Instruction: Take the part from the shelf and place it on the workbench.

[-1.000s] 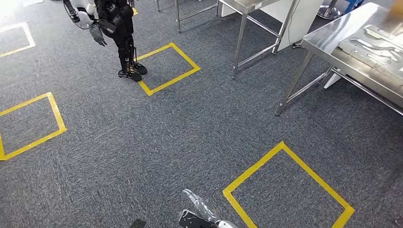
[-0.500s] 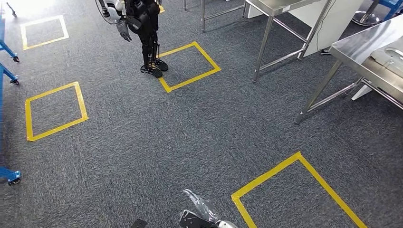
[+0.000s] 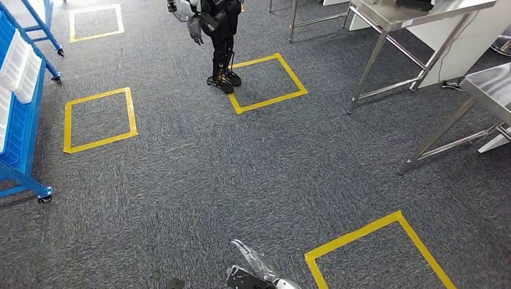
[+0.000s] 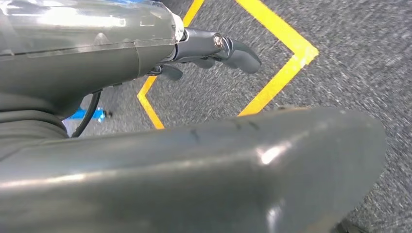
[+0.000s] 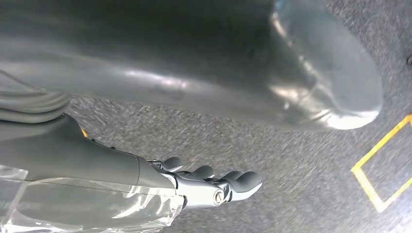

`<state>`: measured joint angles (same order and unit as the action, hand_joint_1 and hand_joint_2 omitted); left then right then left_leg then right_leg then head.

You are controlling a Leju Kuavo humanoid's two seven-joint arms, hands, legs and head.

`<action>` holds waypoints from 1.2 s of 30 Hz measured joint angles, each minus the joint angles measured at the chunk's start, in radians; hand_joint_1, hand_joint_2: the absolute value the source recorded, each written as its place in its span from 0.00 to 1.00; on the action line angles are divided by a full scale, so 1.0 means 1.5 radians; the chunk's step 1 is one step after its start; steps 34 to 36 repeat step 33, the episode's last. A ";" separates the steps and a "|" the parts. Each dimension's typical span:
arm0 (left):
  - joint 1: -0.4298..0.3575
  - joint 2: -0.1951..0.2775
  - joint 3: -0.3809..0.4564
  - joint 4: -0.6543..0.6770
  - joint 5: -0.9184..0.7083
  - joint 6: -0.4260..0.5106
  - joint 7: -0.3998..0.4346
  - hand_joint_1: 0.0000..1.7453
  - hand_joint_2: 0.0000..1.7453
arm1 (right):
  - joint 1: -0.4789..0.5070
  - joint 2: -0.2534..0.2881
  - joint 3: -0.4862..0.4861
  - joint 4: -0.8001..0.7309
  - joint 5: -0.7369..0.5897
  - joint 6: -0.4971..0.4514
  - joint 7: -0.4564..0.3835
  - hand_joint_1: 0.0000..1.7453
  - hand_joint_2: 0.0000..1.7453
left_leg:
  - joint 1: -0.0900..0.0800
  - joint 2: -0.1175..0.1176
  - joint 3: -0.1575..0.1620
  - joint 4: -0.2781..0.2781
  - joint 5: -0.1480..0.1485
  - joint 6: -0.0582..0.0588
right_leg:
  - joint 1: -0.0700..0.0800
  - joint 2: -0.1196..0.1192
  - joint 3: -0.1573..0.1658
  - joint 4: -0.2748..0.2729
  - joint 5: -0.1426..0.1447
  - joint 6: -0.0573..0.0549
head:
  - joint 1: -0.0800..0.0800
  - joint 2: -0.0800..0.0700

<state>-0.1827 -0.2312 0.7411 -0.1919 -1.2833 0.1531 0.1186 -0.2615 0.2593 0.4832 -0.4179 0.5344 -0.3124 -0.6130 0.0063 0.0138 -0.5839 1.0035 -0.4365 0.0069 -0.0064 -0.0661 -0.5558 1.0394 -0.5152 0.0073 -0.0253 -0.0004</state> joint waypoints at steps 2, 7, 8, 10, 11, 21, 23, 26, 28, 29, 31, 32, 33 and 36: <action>-0.001 0.000 0.000 0.000 0.000 0.000 0.000 0.00 0.00 | 0.000 -0.001 0.000 0.000 0.000 0.000 0.000 0.00 0.00 | 0.001 -0.010 0.000 -0.002 0.002 0.006 | -0.003 0.029 -0.031 0.069 -0.040 0.004 | 0.000 0.000; -0.001 0.000 0.001 0.000 0.000 0.000 0.000 0.00 0.00 | 0.003 -0.003 0.000 0.001 0.000 0.002 0.000 0.00 0.00 | -0.003 -0.045 0.001 0.001 0.002 0.009 | -0.003 0.046 -0.077 0.140 -0.036 -0.001 | 0.000 0.000; -0.002 0.000 0.001 0.000 0.000 0.000 0.000 0.00 0.00 | 0.002 -0.004 0.000 0.001 -0.001 0.002 0.000 0.00 0.00 | -0.003 -0.052 0.001 0.001 0.002 0.008 | -0.003 0.055 -0.055 0.091 -0.009 -0.004 | 0.000 0.000; -0.003 -0.001 0.001 0.000 0.000 0.000 0.000 0.00 0.00 | 0.002 -0.004 0.000 0.001 -0.001 0.002 0.000 0.00 0.00 | -0.004 -0.065 -0.001 0.004 0.001 0.004 | -0.002 0.077 -0.021 0.011 0.024 -0.009 | 0.000 0.000; -0.003 -0.001 0.001 0.000 0.000 0.000 0.000 0.00 0.00 | 0.002 -0.004 0.000 0.001 -0.002 0.002 0.000 0.00 0.00 | -0.003 -0.070 -0.002 0.005 0.001 0.001 | -0.001 0.084 -0.015 -0.005 0.028 -0.010 | 0.000 0.000; -0.003 -0.001 0.002 0.000 -0.004 0.000 0.000 0.00 0.00 | 0.002 -0.003 0.000 0.002 -0.003 0.002 -0.002 0.00 0.00 | 0.008 -0.017 -0.089 0.178 -0.073 -0.031 | 0.000 0.021 -0.003 -0.025 0.031 -0.030 | 0.000 0.000; -0.002 0.000 0.002 0.000 -0.005 0.000 0.000 0.00 0.00 | 0.002 -0.003 0.000 0.003 -0.003 0.002 -0.002 0.00 0.00 | 0.012 -0.005 -0.054 0.112 -0.034 -0.035 | 0.000 0.009 -0.002 -0.023 0.028 -0.026 | 0.000 0.000; -0.005 0.000 0.002 0.000 -0.005 0.000 0.000 0.00 0.00 | -0.001 -0.002 0.001 0.003 -0.002 0.005 -0.001 0.00 0.00 | 0.007 0.022 -0.002 0.013 -0.002 -0.027 | 0.003 -0.005 0.000 -0.017 0.021 -0.015 | 0.000 0.000; -0.003 0.001 0.002 0.000 -0.003 0.000 0.000 0.00 0.00 | -0.002 -0.001 0.002 0.003 0.000 0.008 0.000 0.00 0.00 | 0.003 0.015 -0.002 0.006 -0.002 -0.016 | 0.004 -0.013 0.001 -0.017 0.020 -0.008 | 0.000 0.000; -0.001 0.001 0.003 0.000 -0.002 0.001 0.000 0.00 0.00 | -0.004 0.000 0.003 0.003 0.001 0.010 0.000 0.00 0.00 | 0.003 0.011 -0.002 0.004 -0.001 -0.011 | 0.002 -0.015 0.001 -0.016 0.018 -0.004 | 0.000 0.000; 0.002 0.002 0.004 0.000 0.001 0.003 -0.002 0.00 0.00 | -0.006 0.001 0.005 0.003 0.003 0.012 0.002 0.00 0.00 | 0.004 0.001 0.000 -0.001 0.002 -0.001 | -0.002 0.002 -0.006 0.006 0.000 0.002 | 0.000 0.000; 0.002 0.002 0.004 0.000 0.001 0.004 -0.003 0.00 0.00 | -0.007 0.002 0.006 0.003 0.004 0.012 0.003 0.00 0.00 | 0.004 -0.004 0.001 -0.003 0.004 0.003 | -0.004 0.016 -0.020 0.037 -0.019 0.004 | 0.000 0.000; 0.002 0.002 0.004 0.000 0.002 0.004 -0.003 0.00 0.00 | -0.007 0.002 0.007 0.003 0.004 0.013 0.004 0.00 0.00 | 0.004 -0.006 0.001 -0.004 0.004 0.004 | -0.004 0.025 -0.027 0.054 -0.029 0.005 | 0.000 0.000; 0.002 0.002 0.004 0.000 0.002 0.004 -0.003 0.00 0.00 | -0.007 0.002 0.007 0.003 0.004 0.013 0.004 0.00 0.00 | 0.004 -0.006 0.001 -0.004 0.004 0.004 | -0.004 0.025 -0.027 0.054 -0.029 0.005 | 0.000 0.000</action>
